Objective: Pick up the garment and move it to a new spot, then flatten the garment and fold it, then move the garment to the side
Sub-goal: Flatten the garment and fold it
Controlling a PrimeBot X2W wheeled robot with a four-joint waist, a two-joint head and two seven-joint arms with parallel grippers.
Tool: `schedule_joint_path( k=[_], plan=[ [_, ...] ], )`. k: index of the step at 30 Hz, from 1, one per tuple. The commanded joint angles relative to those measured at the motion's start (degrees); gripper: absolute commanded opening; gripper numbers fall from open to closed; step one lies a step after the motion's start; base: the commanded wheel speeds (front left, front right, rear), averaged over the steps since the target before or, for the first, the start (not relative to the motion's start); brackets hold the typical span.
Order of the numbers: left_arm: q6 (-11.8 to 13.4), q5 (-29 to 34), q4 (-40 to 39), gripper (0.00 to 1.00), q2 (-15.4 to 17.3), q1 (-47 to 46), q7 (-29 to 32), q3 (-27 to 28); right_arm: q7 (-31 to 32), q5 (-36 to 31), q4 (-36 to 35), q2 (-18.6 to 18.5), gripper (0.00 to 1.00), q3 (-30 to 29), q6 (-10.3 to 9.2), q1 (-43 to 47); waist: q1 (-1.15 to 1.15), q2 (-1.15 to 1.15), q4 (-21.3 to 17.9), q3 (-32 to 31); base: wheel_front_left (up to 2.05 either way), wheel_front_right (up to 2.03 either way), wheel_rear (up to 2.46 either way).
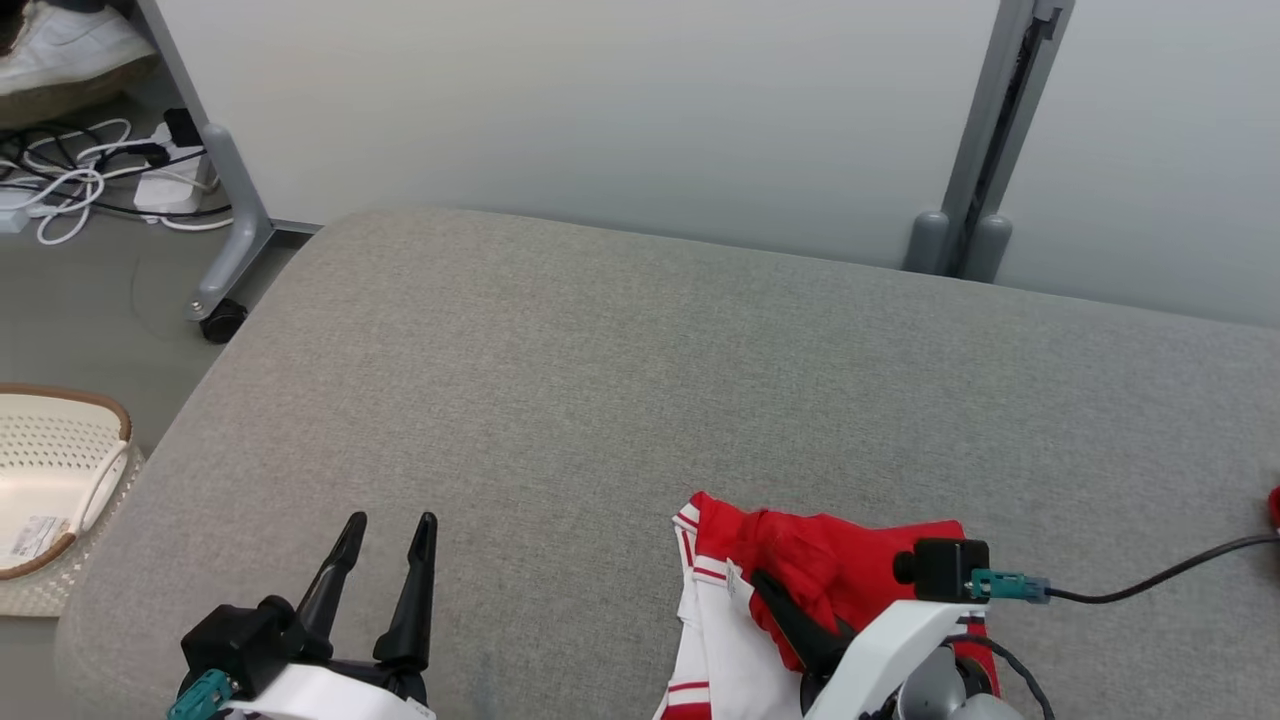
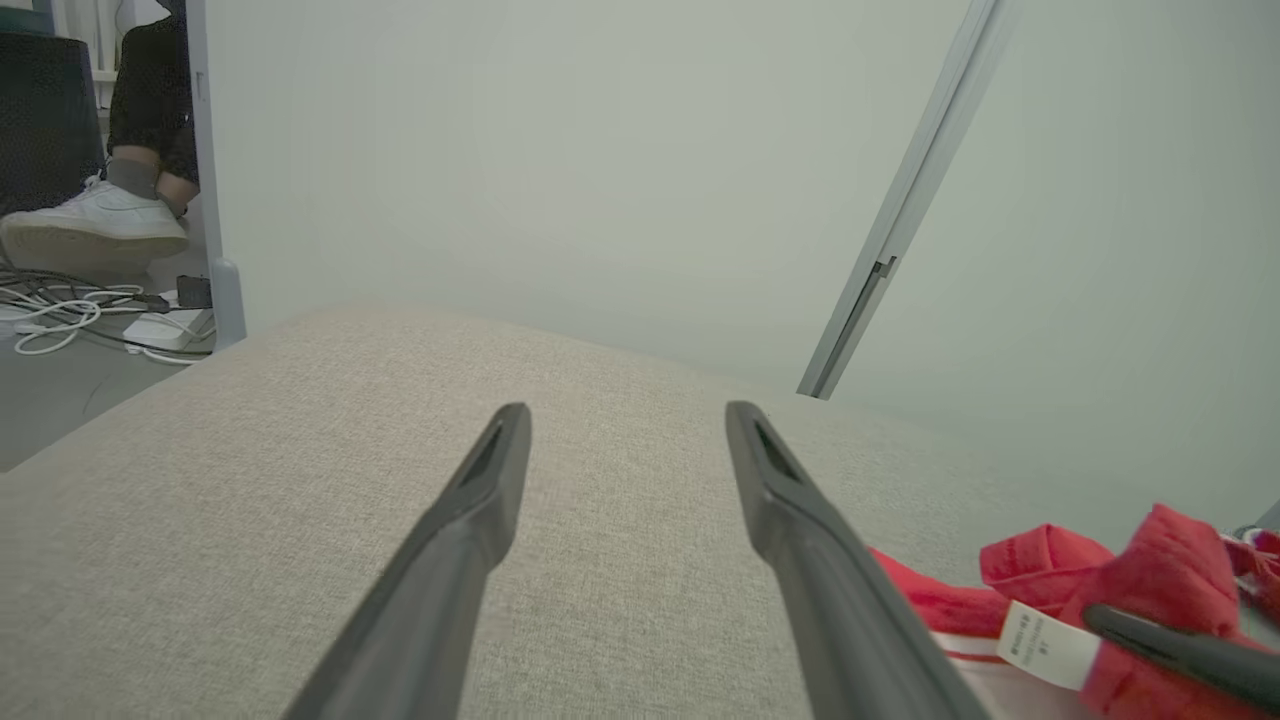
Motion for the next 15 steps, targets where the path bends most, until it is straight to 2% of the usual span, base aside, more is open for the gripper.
schedule_joint_path(
  k=[1, 2, 3, 4, 5, 10, 15],
  plan=[
    [-0.43, 0.46, 0.22, 1.00, 0.04, -0.15, -0.24, 0.42, -0.68, 1.06, 1.23, -0.30, 0.00, 1.02, 0.03, -0.94, 0.00, 0.00, 0.51, -0.02, 0.00, 0.00, 0.00],
    [-0.39, 0.51, 0.44, 1.00, -0.01, -0.13, -0.24, 0.44, -1.01, 1.80, 2.07, -0.30, 0.00, 2.00, 0.03, -1.43, 0.00, 0.00, 0.63, -0.02, 0.00, 0.00, 0.00],
    [-0.45, 0.54, 0.55, 1.00, -0.06, -0.18, -0.24, 0.49, -1.16, 2.49, 3.01, -0.31, 0.35, 2.75, 0.03, -1.89, 0.00, 0.00, 0.71, 0.02, 0.00, 0.00, 0.00],
    [-0.54, 0.62, 0.72, 1.00, -0.06, -0.22, -0.24, 0.59, -1.63, 3.03, 3.73, -0.33, 0.88, 3.51, 0.03, -2.46, 0.00, 0.00, 0.72, 0.08, 0.00, 0.00, 0.00],
    [-0.51, 0.66, 0.89, 1.00, -0.07, -0.23, -0.24, 0.67, -1.94, 3.61, 4.52, -0.34, 1.00, 4.12, 0.03, -3.00, 0.00, 0.00, 0.66, 0.15, 0.00, 0.00, 0.00],
    [-0.78, 0.66, 1.34, 1.00, -0.09, -0.28, -0.25, 1.03, -3.14, 5.47, 5.89, -0.31, 1.00, 6.33, 0.03, -4.46, 0.00, 0.00, -0.42, 0.50, 0.00, 0.00, 0.00],
    [-0.88, 1.01, 1.18, 1.00, -0.17, -0.14, -0.25, 1.86, -4.97, 7.58, 2.28, -0.33, 1.00, 6.60, 0.03, -5.03, 0.00, 0.00, -2.95, 0.66, 0.00, 0.00, 0.00]
  ],
)
